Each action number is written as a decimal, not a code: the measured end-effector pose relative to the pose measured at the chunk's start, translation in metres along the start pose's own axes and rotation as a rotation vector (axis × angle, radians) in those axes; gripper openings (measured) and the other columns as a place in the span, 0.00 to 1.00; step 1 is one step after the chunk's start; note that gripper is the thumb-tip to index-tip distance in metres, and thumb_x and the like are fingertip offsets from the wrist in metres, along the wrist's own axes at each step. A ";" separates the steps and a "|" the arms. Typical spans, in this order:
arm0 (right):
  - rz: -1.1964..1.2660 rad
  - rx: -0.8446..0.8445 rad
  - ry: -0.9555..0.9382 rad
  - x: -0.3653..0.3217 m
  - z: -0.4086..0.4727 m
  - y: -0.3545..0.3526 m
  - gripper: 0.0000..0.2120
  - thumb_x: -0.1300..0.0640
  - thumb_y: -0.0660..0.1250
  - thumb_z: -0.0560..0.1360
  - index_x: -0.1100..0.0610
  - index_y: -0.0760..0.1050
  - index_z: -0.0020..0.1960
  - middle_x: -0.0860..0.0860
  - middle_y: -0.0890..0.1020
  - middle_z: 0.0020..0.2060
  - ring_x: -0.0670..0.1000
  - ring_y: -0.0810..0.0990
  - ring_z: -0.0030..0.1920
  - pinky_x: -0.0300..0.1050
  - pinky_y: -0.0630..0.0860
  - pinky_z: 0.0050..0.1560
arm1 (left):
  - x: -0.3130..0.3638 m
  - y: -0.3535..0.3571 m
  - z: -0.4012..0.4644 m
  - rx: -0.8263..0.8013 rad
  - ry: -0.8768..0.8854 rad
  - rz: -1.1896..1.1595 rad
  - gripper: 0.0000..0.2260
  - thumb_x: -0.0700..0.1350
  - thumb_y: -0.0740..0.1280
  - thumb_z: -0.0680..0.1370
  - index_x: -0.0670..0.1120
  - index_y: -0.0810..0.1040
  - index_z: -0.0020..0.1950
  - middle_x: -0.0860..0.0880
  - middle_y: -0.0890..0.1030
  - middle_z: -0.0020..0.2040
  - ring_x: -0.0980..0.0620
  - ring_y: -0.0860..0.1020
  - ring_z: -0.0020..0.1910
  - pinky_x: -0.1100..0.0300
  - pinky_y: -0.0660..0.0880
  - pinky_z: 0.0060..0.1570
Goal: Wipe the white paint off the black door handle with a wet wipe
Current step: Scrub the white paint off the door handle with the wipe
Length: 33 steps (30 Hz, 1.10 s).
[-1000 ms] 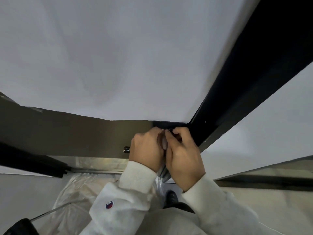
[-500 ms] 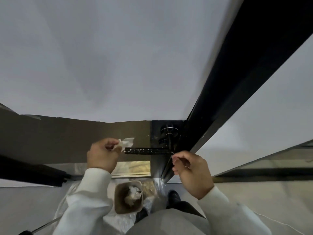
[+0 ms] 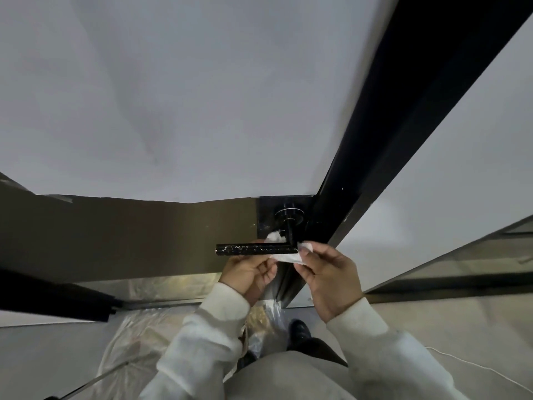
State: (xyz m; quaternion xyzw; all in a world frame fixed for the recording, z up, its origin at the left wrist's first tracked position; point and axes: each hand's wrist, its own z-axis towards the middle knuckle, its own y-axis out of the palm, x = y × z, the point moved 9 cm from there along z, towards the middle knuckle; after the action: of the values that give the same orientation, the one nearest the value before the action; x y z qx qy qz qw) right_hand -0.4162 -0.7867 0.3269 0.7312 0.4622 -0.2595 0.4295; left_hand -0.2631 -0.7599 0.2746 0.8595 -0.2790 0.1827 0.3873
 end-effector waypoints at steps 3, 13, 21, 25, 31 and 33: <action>0.057 0.056 -0.127 -0.018 -0.005 0.006 0.06 0.69 0.68 0.77 0.63 0.82 0.51 0.57 0.87 0.46 0.54 0.86 0.50 0.43 0.82 0.48 | -0.007 0.020 0.006 -0.022 -0.022 -0.154 0.03 0.33 0.66 0.76 0.39 0.77 0.47 0.45 0.80 0.33 0.55 0.78 0.26 0.61 0.82 0.33; -0.862 -0.064 -0.851 -0.060 -0.028 0.052 0.14 0.69 0.66 0.78 0.57 0.85 0.57 0.47 0.81 0.56 0.39 0.79 0.58 0.31 0.74 0.60 | -0.012 0.044 0.004 -0.281 0.034 -0.329 0.30 0.38 0.83 0.61 0.35 0.78 0.61 0.38 0.81 0.56 0.46 0.81 0.53 0.54 0.77 0.58; -0.983 -0.173 -0.988 -0.054 -0.042 0.056 0.13 0.69 0.68 0.74 0.60 0.85 0.56 0.53 0.78 0.49 0.49 0.81 0.50 0.38 0.80 0.52 | -0.019 0.039 -0.014 -0.378 0.055 -0.187 0.18 0.37 0.81 0.64 0.35 0.82 0.50 0.39 0.85 0.42 0.47 0.85 0.40 0.53 0.82 0.46; -1.059 -0.196 -1.025 -0.048 -0.057 0.059 0.12 0.63 0.67 0.76 0.61 0.85 0.56 0.53 0.79 0.47 0.47 0.80 0.45 0.38 0.79 0.47 | -0.019 0.027 -0.018 -0.324 0.035 -0.165 0.25 0.39 0.84 0.60 0.32 0.76 0.48 0.40 0.82 0.34 0.49 0.82 0.30 0.58 0.81 0.33; -1.259 -0.275 -1.026 -0.042 -0.060 0.090 0.13 0.59 0.63 0.76 0.65 0.84 0.52 0.52 0.81 0.45 0.43 0.81 0.47 0.36 0.79 0.48 | 0.003 0.011 -0.022 -0.281 0.109 -0.062 0.22 0.42 0.86 0.53 0.34 0.83 0.39 0.40 0.83 0.32 0.51 0.82 0.28 0.61 0.80 0.30; -1.324 -0.359 -1.077 -0.039 -0.064 0.104 0.14 0.58 0.64 0.72 0.63 0.84 0.51 0.56 0.82 0.46 0.55 0.83 0.47 0.46 0.82 0.47 | 0.011 0.002 -0.021 -0.269 0.139 -0.049 0.23 0.41 0.87 0.52 0.35 0.84 0.41 0.40 0.85 0.36 0.50 0.85 0.33 0.61 0.82 0.34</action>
State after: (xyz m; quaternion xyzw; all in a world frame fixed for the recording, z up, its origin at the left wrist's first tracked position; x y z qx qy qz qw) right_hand -0.3409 -0.7698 0.4295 0.0112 0.5600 -0.6896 0.4591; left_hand -0.2578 -0.7491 0.2951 0.7917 -0.2526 0.1932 0.5217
